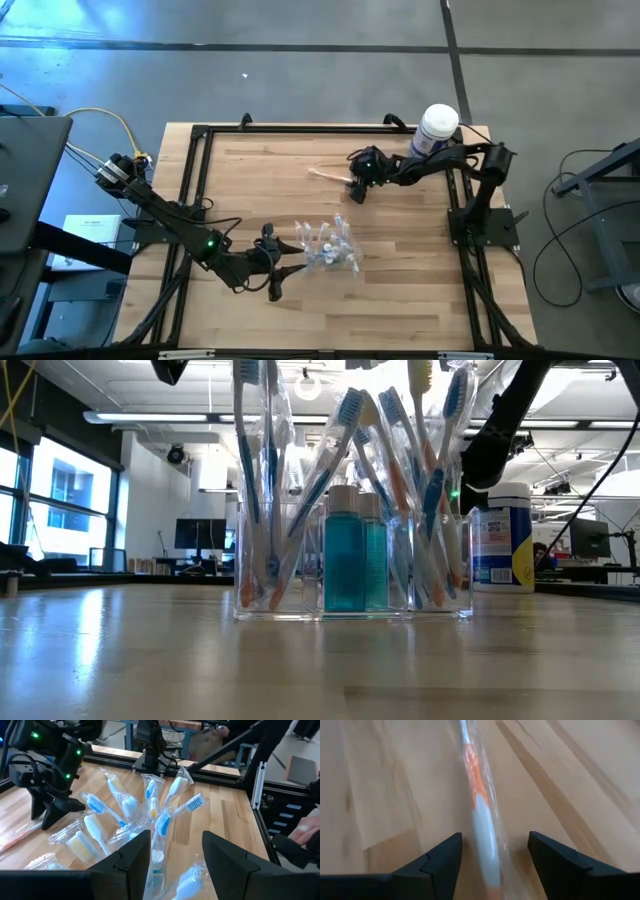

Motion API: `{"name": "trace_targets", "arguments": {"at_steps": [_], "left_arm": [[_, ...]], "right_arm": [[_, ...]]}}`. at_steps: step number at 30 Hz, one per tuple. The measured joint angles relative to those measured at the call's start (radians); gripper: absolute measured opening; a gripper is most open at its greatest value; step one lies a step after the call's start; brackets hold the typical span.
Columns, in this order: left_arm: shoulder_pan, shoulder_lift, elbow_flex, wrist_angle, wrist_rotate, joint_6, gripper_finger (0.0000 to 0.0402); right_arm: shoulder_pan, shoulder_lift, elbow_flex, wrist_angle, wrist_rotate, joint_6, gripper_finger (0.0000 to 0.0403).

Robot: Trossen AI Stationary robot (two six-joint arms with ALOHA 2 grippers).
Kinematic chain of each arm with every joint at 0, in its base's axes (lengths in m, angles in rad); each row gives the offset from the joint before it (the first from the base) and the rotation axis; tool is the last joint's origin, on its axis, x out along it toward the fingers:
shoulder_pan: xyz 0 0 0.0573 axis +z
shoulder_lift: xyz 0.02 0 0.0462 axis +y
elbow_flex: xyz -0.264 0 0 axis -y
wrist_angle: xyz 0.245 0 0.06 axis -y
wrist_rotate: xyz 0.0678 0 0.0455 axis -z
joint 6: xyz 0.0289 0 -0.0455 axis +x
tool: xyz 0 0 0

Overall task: Pick & Place toothbrushing station
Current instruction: Put the orange toothbrush into the transparent organizer

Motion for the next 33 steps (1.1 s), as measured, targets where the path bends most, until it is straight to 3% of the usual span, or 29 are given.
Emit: {"name": "trace_targets", "arguments": {"at_steps": [5,12,13,17,22,28,33], "left_arm": [[-0.001,0.000,0.000,0.000,0.000,-0.003,0.0175],[-0.017,0.000,0.000,0.001,0.000,-0.003,0.0175],[-0.020,0.000,0.000,0.001,0.000,-0.003,0.0175],[-0.023,0.000,0.000,0.000,0.000,-0.003,0.0175],[-0.022,0.000,0.000,0.000,0.000,-0.003,0.0175],[-0.027,0.000,-0.001,-0.007,0.000,-0.002,0.0175],[-0.036,0.000,-0.001,-0.007,0.000,-0.002,0.0175]], "right_arm": [[0.042,0.007,0.000,-0.004,0.069,-0.009,0.0173],[0.075,0.008,-0.002,-0.001,0.148,-0.016,0.0025],[0.078,0.008,-0.002,-0.001,0.162,-0.017,0.0019],[0.102,-0.003,-0.004,-0.004,0.247,-0.013,0.0018],[0.157,-0.088,-0.014,-0.066,0.429,-0.043,0.0017],[0.260,-0.297,-0.011,-0.163,0.738,-0.091,0.0016],[0.374,-0.495,-0.011,-0.231,0.880,-0.090,0.0016]]}}
